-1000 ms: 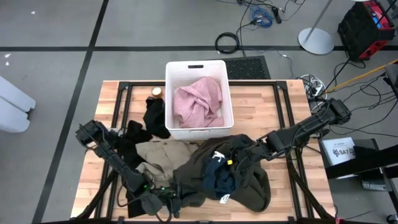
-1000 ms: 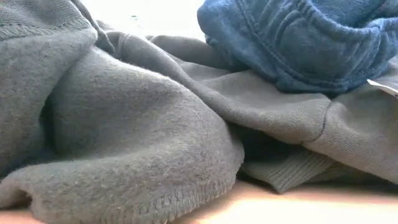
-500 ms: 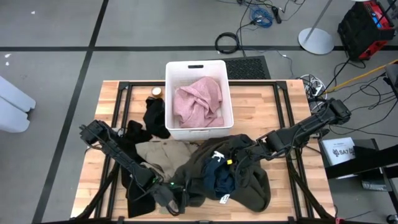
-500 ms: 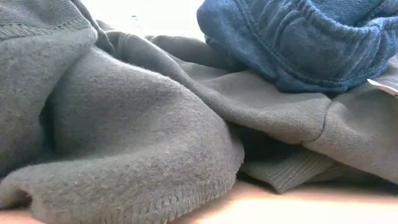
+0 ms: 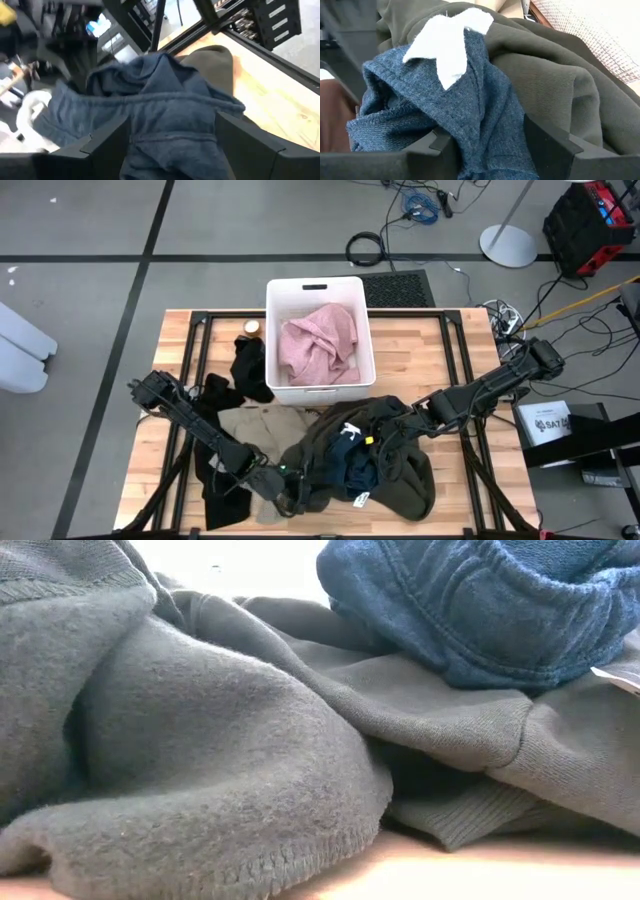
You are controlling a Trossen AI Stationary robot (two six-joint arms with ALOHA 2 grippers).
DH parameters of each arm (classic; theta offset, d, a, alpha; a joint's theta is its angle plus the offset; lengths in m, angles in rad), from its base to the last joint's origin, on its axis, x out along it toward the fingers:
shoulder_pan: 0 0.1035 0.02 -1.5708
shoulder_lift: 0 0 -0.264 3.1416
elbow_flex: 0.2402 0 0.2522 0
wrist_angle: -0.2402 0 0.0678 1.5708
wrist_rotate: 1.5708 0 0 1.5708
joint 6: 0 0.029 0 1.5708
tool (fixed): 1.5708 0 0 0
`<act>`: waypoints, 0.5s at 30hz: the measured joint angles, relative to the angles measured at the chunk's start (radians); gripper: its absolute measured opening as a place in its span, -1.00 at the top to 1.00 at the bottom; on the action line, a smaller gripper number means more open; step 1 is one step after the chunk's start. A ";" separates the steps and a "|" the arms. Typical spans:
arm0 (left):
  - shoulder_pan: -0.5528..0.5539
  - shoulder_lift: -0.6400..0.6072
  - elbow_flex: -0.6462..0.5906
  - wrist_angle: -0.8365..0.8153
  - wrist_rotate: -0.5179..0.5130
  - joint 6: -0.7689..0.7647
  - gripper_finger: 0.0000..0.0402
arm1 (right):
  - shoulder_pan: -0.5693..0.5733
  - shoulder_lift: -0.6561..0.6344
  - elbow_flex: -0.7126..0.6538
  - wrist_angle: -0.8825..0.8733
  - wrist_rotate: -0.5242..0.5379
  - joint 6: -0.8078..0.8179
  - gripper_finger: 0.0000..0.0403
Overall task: Fold laundry
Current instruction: Fold the dark blue short pants
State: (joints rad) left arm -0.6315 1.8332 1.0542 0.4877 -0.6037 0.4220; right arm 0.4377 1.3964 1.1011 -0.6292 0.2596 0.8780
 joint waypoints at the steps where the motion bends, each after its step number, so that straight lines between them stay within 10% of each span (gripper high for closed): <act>1: 0.004 0.000 0.000 -0.005 0.005 -0.023 -0.49 | 0.000 0.000 0.000 0.000 0.000 0.000 0.07; 15: 0.023 0.000 0.000 -0.080 -0.009 -0.076 -0.41 | 0.000 0.000 0.000 0.000 0.000 -0.001 0.07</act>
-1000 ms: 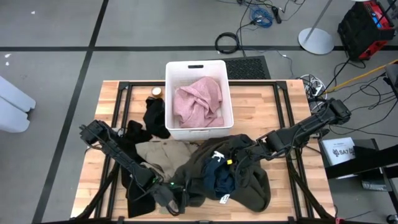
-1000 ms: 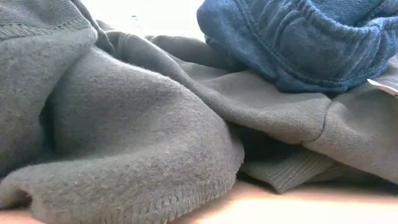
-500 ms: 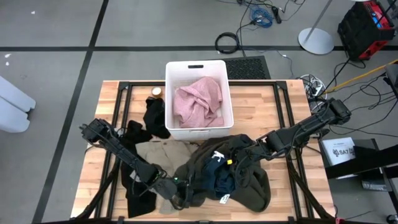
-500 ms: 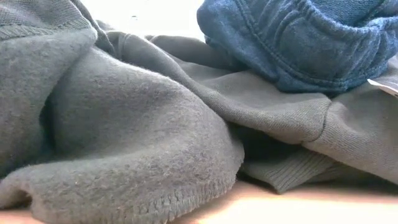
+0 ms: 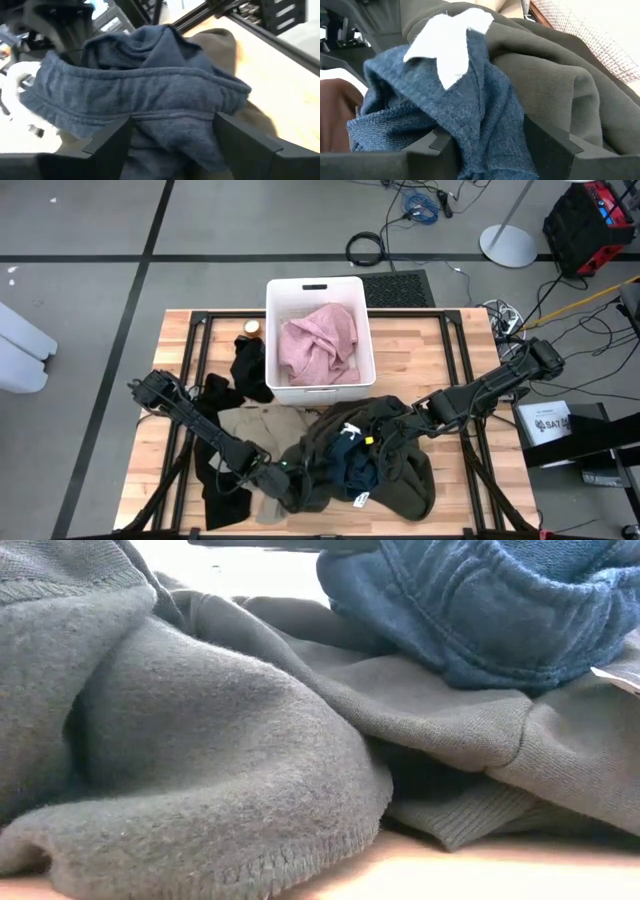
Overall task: Fold laundry
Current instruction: Fold the dark blue short pants
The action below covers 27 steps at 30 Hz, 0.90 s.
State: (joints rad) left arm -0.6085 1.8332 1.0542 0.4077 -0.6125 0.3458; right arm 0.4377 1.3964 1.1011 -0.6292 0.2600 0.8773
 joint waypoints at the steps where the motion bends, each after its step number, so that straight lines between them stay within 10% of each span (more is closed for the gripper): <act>1: 0.000 0.000 0.000 0.000 -0.010 0.000 -0.37 | 0.000 0.000 0.000 0.000 0.000 -0.001 0.07; 16: -0.016 0.000 0.000 0.002 -0.030 0.002 0.91 | -0.007 -0.005 0.000 0.000 -0.072 0.028 0.07; 27: -0.030 0.000 0.000 0.002 -0.075 0.003 0.96 | -0.027 -0.098 0.004 0.025 -0.245 0.054 0.07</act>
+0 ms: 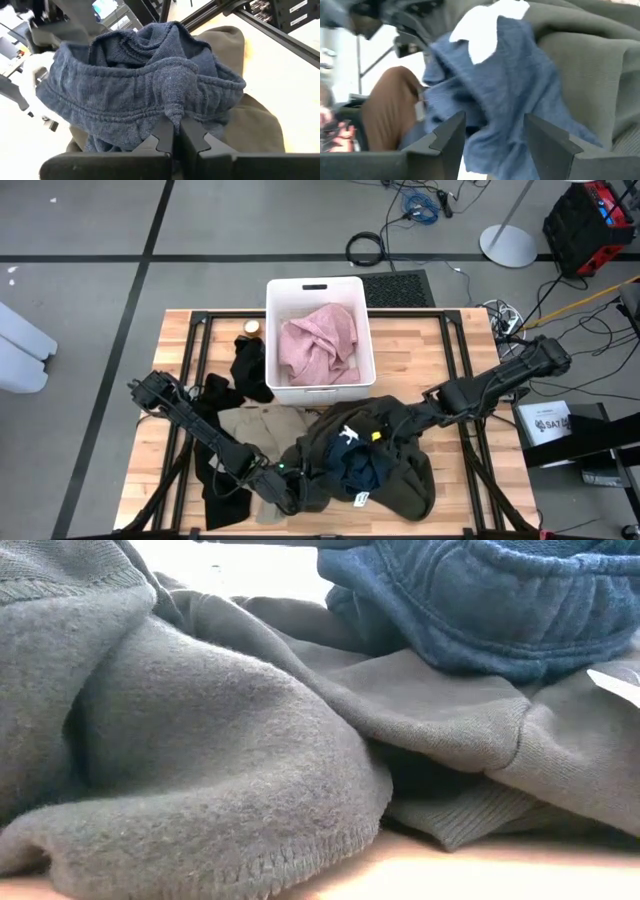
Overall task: Fold laundry
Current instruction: Fold the dark blue short pants
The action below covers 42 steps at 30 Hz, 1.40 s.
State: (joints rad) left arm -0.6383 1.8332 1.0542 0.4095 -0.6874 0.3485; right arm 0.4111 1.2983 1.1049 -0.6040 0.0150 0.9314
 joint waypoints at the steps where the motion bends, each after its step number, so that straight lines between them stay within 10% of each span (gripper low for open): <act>1: -0.001 0.000 0.000 0.000 -0.002 0.000 0.96 | 0.000 -0.015 0.000 0.001 -0.012 0.000 0.07; 10: -0.033 -0.078 0.000 0.032 -0.088 0.018 0.96 | 0.058 -0.102 0.002 0.008 -0.011 -0.033 0.07; 22: -0.022 -0.195 0.000 -0.154 -0.076 -0.184 0.96 | 0.361 0.089 0.001 0.007 0.463 -0.228 0.07; 42: 0.029 -0.194 0.000 -0.158 0.003 -0.238 0.94 | 0.437 0.236 0.013 -0.094 0.607 -0.288 0.07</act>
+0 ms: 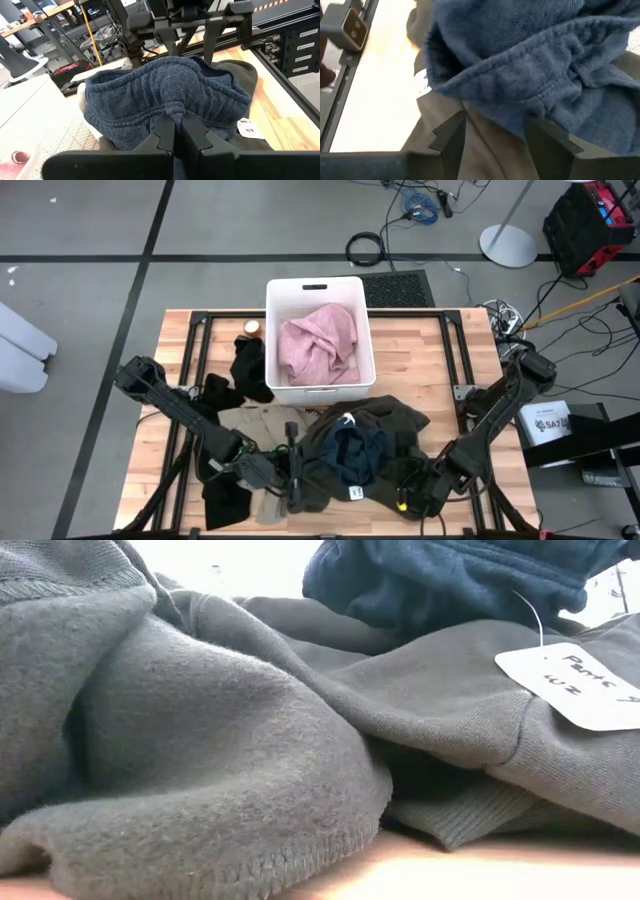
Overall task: Fold laundry
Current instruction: Fold the dark blue short pants
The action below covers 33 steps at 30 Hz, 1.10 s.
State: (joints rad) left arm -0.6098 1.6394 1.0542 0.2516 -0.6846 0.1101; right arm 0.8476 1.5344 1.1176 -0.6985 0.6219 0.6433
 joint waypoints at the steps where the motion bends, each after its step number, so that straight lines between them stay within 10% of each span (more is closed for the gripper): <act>1: 0.000 0.000 0.000 0.000 0.000 0.000 0.94 | 0.005 -0.003 0.013 -0.024 0.003 -0.001 0.07; 23: 0.000 0.000 0.000 -0.011 0.022 0.000 0.94 | -0.086 0.058 0.087 -0.028 0.058 -0.282 0.08; 33: 0.001 0.001 0.000 -0.011 0.022 0.000 0.94 | -0.089 0.051 0.087 -0.039 0.062 -0.297 0.93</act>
State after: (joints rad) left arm -0.6090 1.6402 1.0542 0.2405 -0.6624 0.1102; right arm 0.7591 1.5852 1.2049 -0.7370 0.6838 0.3467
